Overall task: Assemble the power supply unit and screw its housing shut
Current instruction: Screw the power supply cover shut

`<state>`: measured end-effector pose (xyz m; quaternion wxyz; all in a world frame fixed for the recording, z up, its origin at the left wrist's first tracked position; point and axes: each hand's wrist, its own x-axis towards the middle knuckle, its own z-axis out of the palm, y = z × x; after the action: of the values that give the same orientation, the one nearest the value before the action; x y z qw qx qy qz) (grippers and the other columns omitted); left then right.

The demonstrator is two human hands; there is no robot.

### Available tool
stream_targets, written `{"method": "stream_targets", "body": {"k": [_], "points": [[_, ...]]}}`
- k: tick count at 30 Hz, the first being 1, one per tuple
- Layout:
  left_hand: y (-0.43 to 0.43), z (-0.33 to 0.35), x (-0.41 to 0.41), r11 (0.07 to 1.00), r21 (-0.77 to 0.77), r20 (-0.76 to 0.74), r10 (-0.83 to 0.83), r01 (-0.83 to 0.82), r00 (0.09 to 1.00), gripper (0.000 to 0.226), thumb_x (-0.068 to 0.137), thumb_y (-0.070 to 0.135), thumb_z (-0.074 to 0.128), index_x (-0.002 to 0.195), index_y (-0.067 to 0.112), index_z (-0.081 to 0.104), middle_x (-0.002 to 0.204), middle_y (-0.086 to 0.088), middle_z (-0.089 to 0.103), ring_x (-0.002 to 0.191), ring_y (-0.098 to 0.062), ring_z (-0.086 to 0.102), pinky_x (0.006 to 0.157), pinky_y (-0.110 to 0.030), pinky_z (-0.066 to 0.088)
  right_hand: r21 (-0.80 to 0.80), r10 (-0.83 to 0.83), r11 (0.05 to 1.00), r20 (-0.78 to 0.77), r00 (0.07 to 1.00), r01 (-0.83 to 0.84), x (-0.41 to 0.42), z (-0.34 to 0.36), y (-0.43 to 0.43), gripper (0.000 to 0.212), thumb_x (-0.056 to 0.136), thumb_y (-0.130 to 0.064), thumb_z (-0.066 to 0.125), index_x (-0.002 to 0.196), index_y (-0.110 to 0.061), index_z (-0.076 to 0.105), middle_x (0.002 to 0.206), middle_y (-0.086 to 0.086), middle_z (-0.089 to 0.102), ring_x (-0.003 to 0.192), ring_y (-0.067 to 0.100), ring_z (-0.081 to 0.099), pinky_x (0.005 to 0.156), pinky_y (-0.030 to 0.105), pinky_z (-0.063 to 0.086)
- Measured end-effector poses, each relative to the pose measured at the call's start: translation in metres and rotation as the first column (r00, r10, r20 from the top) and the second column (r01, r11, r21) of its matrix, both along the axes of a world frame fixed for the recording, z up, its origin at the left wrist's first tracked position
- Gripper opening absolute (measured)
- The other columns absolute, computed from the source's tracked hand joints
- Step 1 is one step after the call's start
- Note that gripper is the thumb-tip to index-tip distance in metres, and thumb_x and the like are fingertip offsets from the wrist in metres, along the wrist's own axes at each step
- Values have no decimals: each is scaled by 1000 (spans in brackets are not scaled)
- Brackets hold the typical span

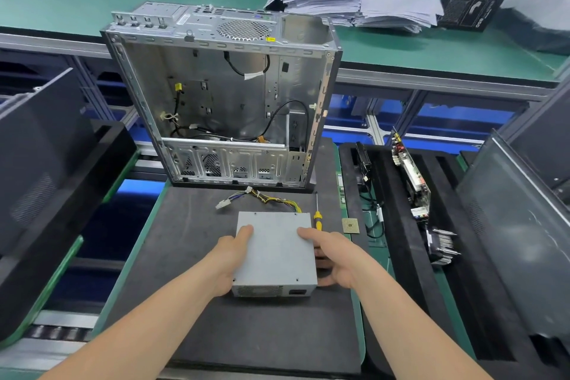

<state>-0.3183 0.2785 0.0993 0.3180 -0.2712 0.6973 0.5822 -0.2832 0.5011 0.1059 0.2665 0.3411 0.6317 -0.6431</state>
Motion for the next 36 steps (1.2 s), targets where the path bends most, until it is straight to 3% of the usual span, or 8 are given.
{"method": "stream_targets", "body": {"k": [4,10,16,21,25,29,32,36], "points": [[1,3,-2,1000,16,25,-10,9,1000,77,96,68,54,146,10,47,129,-7,67,114,-30,67,102,-43,52,21,-3,1000,5,1000,3,-3,8,-2,38,86,-42,79,114,-17,72,96,6,82,101,30,75,86,54,62],[2,10,-5,998,55,27,-7,6,1000,64,97,61,59,135,9,57,116,-8,75,101,-30,74,89,-43,60,41,-5,999,-6,1000,5,-3,17,-5,41,90,-45,74,119,-19,68,96,5,82,90,27,79,76,42,64],[0,1,-5,1000,23,11,11,-11,1000,80,91,68,62,144,9,51,135,-11,64,116,-35,67,101,-50,56,10,-24,1000,-24,999,25,-1,16,-8,33,95,-40,71,117,-17,69,94,4,82,81,24,80,71,44,65],[3,5,-2,999,33,1,34,-34,999,76,94,67,59,142,10,47,118,-3,70,101,-26,70,74,-36,56,31,-14,999,-22,1000,15,1,16,-9,35,94,-42,72,118,-18,67,87,2,81,71,20,79,61,40,63],[1,-5,-3,1000,-15,-24,-5,5,1000,87,90,75,56,148,11,48,144,-10,57,127,-34,60,108,-49,50,60,0,998,-21,1000,1,0,15,-8,34,93,-44,72,116,-19,68,87,1,81,74,20,80,79,53,65],[0,-7,-3,1000,20,-19,0,1,1000,81,91,72,58,143,10,52,132,-8,66,116,-32,67,105,-48,53,81,36,996,-9,999,-35,-1,19,-7,33,94,-45,70,117,-21,68,89,1,81,90,26,78,94,59,58],[2,-5,-3,999,28,-28,21,-20,999,80,93,69,58,146,11,46,128,-6,67,112,-30,67,103,-46,53,60,35,998,-5,999,-35,-1,20,-8,29,96,-43,66,115,-20,69,87,2,81,85,25,78,86,57,62],[4,-9,2,998,-59,-92,23,-28,995,89,91,74,55,150,10,35,142,-8,54,126,-32,57,109,-48,48,60,67,996,6,998,-67,4,22,-9,28,99,-45,63,114,-22,70,85,3,81,74,21,79,67,47,64]]}}
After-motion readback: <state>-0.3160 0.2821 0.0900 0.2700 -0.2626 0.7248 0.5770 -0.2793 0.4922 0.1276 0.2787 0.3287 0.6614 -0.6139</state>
